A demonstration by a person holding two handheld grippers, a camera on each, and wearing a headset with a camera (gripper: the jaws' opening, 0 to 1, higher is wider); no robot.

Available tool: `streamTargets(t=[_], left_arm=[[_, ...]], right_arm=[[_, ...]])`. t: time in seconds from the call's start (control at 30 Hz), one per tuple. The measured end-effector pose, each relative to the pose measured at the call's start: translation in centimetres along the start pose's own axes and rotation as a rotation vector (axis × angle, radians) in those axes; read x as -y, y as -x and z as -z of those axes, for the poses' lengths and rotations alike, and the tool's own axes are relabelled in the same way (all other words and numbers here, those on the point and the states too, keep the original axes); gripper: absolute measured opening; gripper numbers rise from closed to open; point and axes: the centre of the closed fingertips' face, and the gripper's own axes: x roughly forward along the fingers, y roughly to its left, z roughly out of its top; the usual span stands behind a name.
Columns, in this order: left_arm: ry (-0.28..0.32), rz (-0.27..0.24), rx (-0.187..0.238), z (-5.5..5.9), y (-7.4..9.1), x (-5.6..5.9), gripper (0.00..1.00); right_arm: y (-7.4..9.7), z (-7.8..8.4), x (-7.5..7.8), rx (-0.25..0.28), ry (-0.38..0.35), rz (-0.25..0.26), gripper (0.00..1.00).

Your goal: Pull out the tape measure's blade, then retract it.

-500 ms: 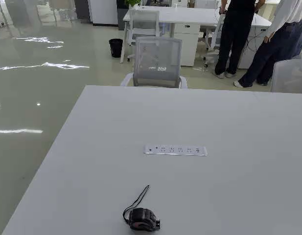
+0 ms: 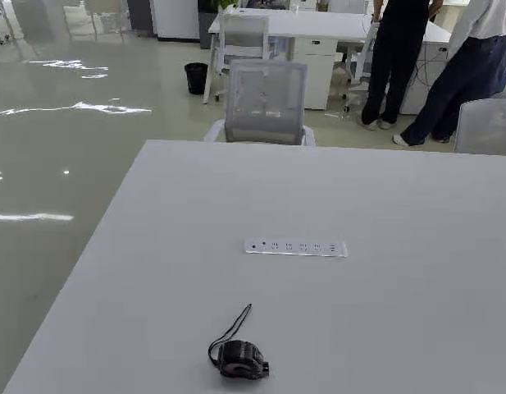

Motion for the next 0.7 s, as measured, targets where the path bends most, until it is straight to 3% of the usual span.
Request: streamTargets(t=[0.27,0.43,0.6,0.7], left_arm=[[-0.011,-0.003,0.017,-0.5,0.0,-0.3,0.99],[-0.007,-0.001,0.018,-0.2,0.1,-0.5,0.99],[-0.02,0.037,0.01,-0.4,-0.4,0.9,0.99],[-0.013,0.048,0.023,-1.5,-1.2,1.3,0.99]], right_arm=[[-0.1,-0.8,-0.5,0.026,-0.039,-0.018,0.98],[0.0,-1.2,-0.4,0.034,-0.043,-0.014,0.99],[0.1,-1.3,-0.1,0.026,-0.026,-0.013,0.99],[-0.1,-1.6,0.3,0.027,-0.02,-0.012,0.99]])
